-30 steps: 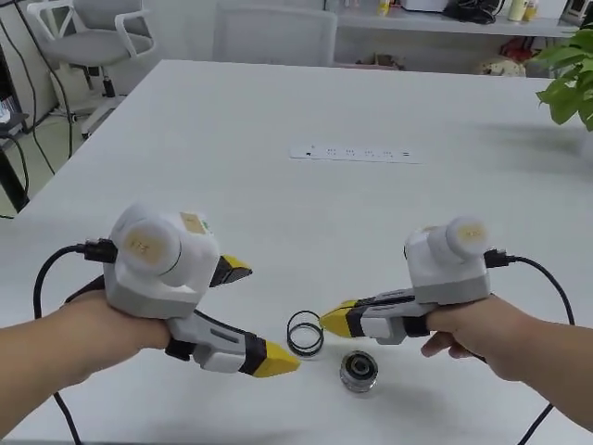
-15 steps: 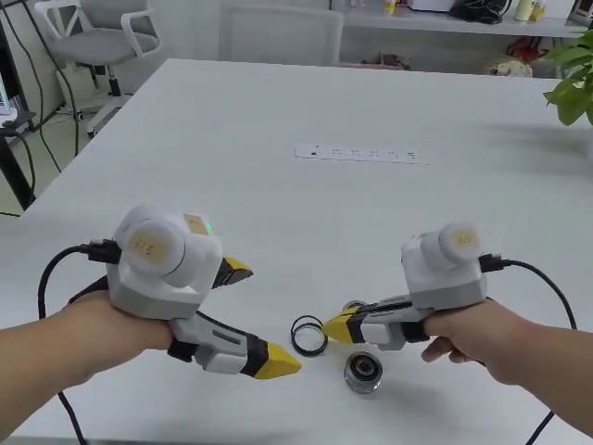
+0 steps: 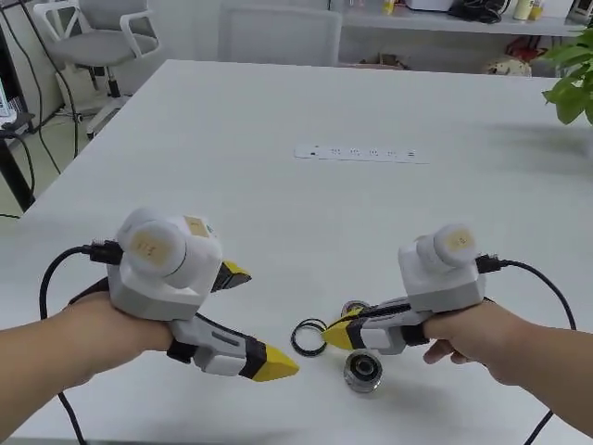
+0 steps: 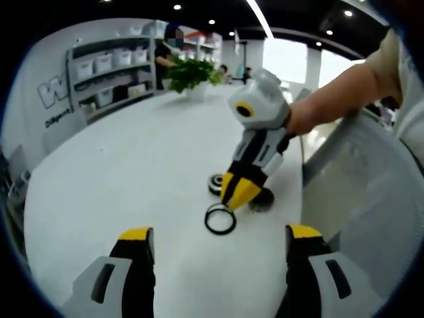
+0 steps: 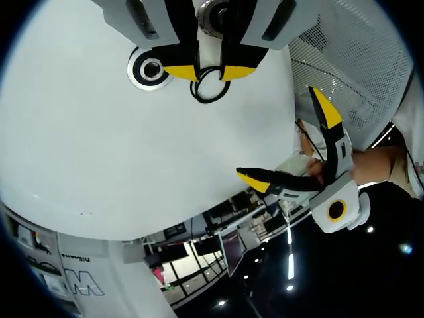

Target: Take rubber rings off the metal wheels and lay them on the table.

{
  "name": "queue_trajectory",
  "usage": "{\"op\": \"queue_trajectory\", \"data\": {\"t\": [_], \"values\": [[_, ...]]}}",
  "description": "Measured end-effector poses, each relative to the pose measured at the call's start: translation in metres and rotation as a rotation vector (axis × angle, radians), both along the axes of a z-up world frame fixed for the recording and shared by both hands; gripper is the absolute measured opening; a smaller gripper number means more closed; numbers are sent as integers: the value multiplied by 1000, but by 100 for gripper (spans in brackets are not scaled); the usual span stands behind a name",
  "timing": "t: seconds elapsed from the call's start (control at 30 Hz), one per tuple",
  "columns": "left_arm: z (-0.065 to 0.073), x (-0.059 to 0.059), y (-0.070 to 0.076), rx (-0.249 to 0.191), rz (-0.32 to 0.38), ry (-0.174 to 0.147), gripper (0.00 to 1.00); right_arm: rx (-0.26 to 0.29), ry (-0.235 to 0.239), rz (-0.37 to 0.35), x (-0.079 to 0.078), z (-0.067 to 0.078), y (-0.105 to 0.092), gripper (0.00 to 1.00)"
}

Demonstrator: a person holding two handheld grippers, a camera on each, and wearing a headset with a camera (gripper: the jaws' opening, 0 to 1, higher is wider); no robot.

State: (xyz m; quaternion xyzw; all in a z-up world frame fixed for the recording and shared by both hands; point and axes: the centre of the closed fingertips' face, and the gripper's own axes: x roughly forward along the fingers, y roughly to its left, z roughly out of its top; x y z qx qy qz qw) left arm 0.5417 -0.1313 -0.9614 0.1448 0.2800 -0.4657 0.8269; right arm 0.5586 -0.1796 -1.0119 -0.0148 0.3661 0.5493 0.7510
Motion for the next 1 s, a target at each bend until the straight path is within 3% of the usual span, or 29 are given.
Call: {"op": "queue_trajectory", "data": {"t": [0.33, 0.67, 1.0], "values": [[-2, 0, -1, 10, -7, 11, 82, 17, 7, 7, -3, 5, 0, 18], [-3, 0, -2, 19, -12, 21, 82, 33, -20, 30, -6, 16, 2, 26], [2, 4, -5, 11, -14, 20, 81, 64, -46, 5, 1, 31, -6, 30]]}}
